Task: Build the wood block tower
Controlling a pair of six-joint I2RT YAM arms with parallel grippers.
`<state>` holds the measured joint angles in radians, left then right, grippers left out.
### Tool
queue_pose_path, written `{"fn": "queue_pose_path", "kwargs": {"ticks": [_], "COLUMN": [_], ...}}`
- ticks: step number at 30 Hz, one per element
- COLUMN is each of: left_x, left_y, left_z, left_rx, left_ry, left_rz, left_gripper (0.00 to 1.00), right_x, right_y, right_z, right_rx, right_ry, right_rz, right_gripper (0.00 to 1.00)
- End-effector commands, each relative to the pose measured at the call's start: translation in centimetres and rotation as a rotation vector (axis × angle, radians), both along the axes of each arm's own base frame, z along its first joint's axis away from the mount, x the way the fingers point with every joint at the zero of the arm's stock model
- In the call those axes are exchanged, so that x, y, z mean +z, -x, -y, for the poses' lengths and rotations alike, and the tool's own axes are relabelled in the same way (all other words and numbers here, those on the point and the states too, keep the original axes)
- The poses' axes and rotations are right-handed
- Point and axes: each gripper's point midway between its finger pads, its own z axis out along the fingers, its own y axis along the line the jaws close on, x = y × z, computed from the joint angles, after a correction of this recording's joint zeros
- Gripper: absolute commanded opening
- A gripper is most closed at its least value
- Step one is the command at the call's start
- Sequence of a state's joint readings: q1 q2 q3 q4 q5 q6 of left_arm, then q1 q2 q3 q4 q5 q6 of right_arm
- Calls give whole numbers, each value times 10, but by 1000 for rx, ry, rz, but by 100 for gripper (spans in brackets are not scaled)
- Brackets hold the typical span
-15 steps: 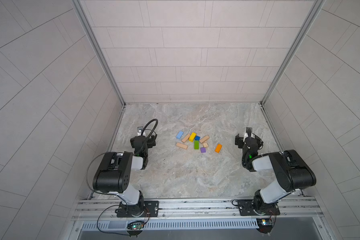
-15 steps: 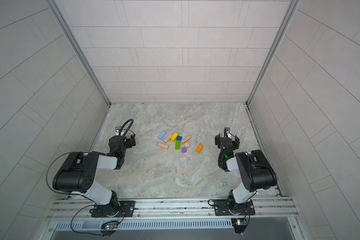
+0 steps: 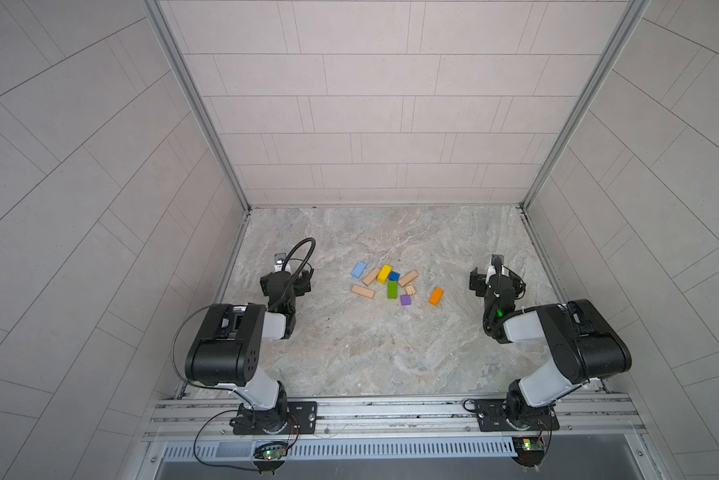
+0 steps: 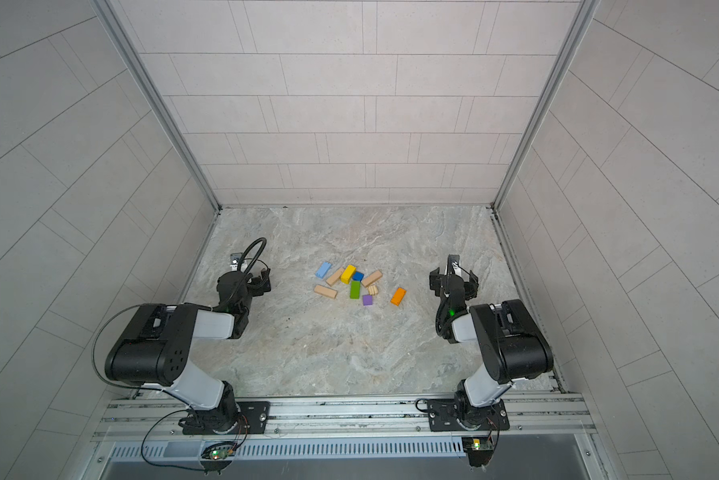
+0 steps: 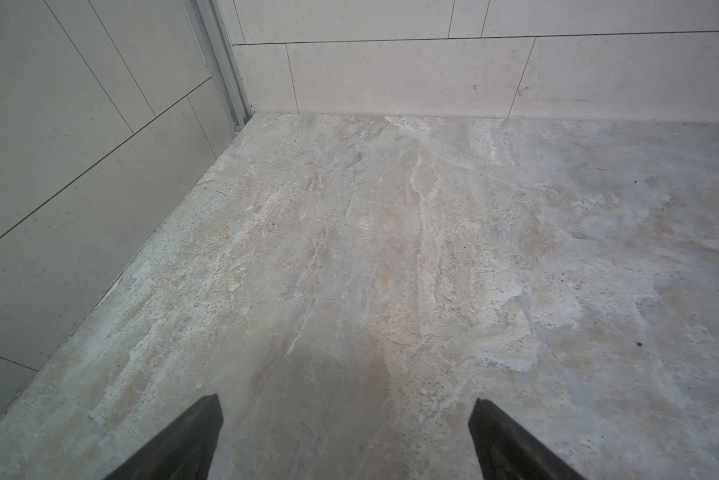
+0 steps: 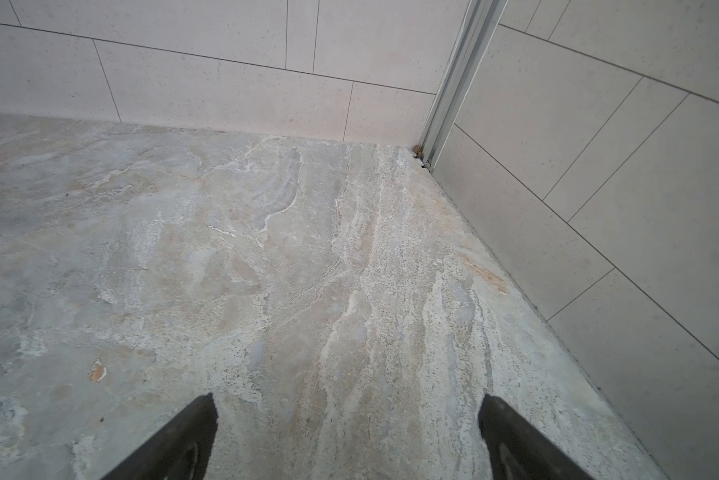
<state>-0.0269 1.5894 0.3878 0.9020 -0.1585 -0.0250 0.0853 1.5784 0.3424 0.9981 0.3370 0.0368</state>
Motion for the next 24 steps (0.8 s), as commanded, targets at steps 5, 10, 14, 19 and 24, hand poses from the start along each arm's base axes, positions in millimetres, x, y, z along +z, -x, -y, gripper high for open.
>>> {"fn": "queue_pose_path", "kwargs": {"ticks": [5, 10, 14, 19, 24], "left_x": [8, 9, 15, 30, 51], "left_y": [-5, -4, -5, -11, -13], "left_z": [2, 2, -2, -7, -3], "left_rx": [-5, -8, 20, 55, 76], "left_ry": [-5, -4, -4, -19, 57], "left_rz": [26, 31, 24, -40, -117], "left_gripper": [100, 100, 100, 100, 100], "right_x": [2, 2, 9, 27, 32], "right_y": [-4, -3, -2, 2, 2], "right_z": [-2, -2, -6, -7, -29], "right_rx": [10, 10, 33, 25, 105], "right_ry": [8, 7, 6, 9, -73], "right_rz": [1, 3, 11, -49, -103], "right_gripper": [99, 99, 100, 99, 99]}}
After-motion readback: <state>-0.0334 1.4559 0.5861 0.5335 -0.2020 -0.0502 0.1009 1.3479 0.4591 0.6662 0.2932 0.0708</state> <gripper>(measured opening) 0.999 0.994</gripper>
